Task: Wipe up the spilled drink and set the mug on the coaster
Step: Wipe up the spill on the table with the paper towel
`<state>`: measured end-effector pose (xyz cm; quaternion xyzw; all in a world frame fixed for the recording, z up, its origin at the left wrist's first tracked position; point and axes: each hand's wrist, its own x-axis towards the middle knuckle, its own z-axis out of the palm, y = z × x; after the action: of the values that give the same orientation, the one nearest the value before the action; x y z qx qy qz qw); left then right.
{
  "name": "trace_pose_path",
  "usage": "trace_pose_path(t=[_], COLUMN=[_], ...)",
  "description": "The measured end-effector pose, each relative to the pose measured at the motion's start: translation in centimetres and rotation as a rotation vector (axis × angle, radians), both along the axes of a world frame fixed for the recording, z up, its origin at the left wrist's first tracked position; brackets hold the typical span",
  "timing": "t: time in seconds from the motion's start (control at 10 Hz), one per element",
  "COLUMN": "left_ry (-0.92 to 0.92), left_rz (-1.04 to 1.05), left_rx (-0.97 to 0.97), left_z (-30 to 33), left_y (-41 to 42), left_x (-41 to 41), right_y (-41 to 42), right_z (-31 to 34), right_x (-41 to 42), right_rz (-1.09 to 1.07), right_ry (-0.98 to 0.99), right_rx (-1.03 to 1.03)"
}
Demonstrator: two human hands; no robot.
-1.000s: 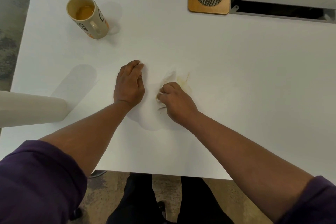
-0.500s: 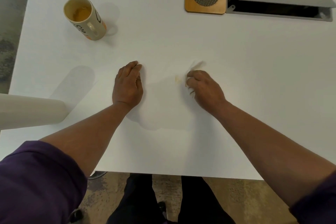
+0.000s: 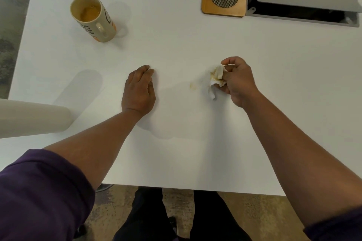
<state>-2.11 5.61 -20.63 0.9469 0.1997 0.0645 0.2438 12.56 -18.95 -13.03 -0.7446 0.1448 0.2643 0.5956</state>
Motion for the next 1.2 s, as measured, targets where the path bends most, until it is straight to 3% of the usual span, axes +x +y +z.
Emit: trace_pose_path(t=[0.1, 0.4, 0.5, 0.7, 1.0, 1.2], left_ry=[-0.004, 0.001, 0.005, 0.011, 0.007, 0.014], left_rz=[-0.009, -0.009, -0.011, -0.017, -0.016, -0.018], left_rx=[0.007, 0.012, 0.014, 0.019, 0.029, 0.024], left_z=[0.0, 0.0, 0.0, 0.0, 0.0, 0.2], left_y=[0.0, 0.0, 0.0, 0.1, 0.1, 0.0], left_x=[0.0, 0.0, 0.0, 0.0, 0.0, 0.1], right_y=[-1.1, -2.2, -2.5, -1.7, -2.5, 0.0], right_z=[-0.8, -2.3, -2.6, -2.8, -4.0, -3.6], right_x=[-0.6, -2.3, -2.6, -2.1, -2.1, -3.1], right_rz=[0.114, 0.365, 0.219, -0.041, 0.132, 0.286], right_ry=[-0.287, -0.505, -0.526, -0.417, -0.6, -0.719], right_rx=[-0.319, -0.438, -0.462, -0.297, -0.619, -0.627])
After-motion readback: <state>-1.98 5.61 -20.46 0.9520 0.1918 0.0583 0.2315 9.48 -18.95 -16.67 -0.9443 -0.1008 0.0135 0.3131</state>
